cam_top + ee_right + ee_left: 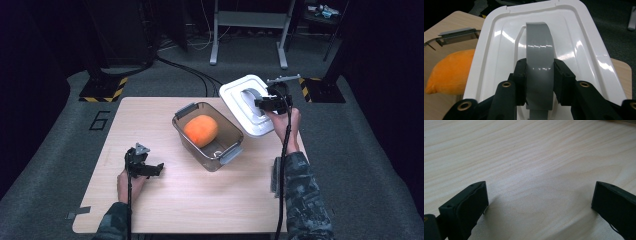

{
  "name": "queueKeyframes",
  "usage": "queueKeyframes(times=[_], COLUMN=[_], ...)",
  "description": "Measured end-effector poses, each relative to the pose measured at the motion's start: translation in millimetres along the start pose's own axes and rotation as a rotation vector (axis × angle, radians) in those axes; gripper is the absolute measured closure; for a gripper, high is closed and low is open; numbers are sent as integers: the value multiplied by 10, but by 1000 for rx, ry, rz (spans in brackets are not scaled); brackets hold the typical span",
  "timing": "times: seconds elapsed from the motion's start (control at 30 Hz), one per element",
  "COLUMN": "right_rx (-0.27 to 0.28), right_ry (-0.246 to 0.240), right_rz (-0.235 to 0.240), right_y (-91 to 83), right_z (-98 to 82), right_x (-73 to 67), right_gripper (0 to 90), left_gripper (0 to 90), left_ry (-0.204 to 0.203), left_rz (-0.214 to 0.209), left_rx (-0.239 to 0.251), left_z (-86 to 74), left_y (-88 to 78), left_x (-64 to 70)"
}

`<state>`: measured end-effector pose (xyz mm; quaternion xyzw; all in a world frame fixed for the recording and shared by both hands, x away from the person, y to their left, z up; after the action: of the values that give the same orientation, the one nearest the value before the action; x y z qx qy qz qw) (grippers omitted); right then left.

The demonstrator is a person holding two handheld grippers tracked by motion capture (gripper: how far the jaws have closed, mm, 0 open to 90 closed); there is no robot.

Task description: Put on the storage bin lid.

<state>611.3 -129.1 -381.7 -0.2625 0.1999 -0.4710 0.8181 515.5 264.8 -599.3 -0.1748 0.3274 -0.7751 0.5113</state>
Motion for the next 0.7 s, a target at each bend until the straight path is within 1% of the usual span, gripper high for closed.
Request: queueKeyframes(times=[0.03, 0.07, 0.13, 0.17, 0.2, 0.23, 0.27, 0.3, 0.37, 0.4, 0.5, 0.53, 0.57, 0.63, 0.67, 0.7], right_rx=[3, 5, 9, 5, 5, 4, 8, 2, 2, 1, -3, -1, -7, -8, -8, -16], right_ry=[-16, -14, -20, -35, -35, -37, -59, -48, -60, -57, -62, -80, -69, -83, -83, -81], right_rz=[4, 10, 21, 26, 29, 33, 37, 42, 58, 66, 81, 89, 95, 107, 107, 119], right_y=[-3, -3, -6, -8, -8, -7, -2, -6, -4, -1, 10, 20, 25, 45, 45, 64], right_z=[7, 14, 23, 22, 25, 29, 38, 33, 33, 32, 22, 24, 14, 5, 5, -12], right_x=[-21, -59, -128, -159, -195, -231, -251, -293, -356, -397, -499, -523, -559, -612, -612, -675], right_gripper=[667, 666, 666, 666, 666, 667, 666, 666, 666, 666, 666, 666, 666, 666, 666, 666], left_gripper=[3, 3, 3, 3, 3, 3, 3, 4, 3, 3, 4, 3, 3, 3, 3, 3], left_ry=[0, -4, 4, 8, 18, 5, 7, 8, 11, 6, 10, 7, 8, 8, 8, 8], left_rz=[-2, 5, 2, 2, -6, 1, 1, 1, 0, -1, 0, 2, 2, 2, 2, 2], left_rx=[-6, 4, -4, -9, -22, -6, -8, -9, -11, -9, -12, -7, -8, -8, -8, -8], left_z=[-3, 3, -4, -9, -19, -7, -9, -9, -11, -9, -11, -8, -8, -8, -8, -8], left_y=[-4, 3, -2, -6, -16, -4, -5, -6, -7, -6, -9, -5, -5, -5, -5, -5], left_x=[1, 0, -2, -3, -5, -1, -3, -3, -4, -1, -4, -3, -4, -3, -3, -3])
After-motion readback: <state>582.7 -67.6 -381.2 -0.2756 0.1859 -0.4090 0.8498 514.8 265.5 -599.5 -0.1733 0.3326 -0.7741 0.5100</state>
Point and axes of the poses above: each handheld gripper's, and its own axes: y roughly forward along the jaws, z roughly out of its top, x roughly to its right, the point moved 10 cm from there along y, roughly forward along the jaws, and after that the axes turned 3 degrees about z, right-handed, at the moved point
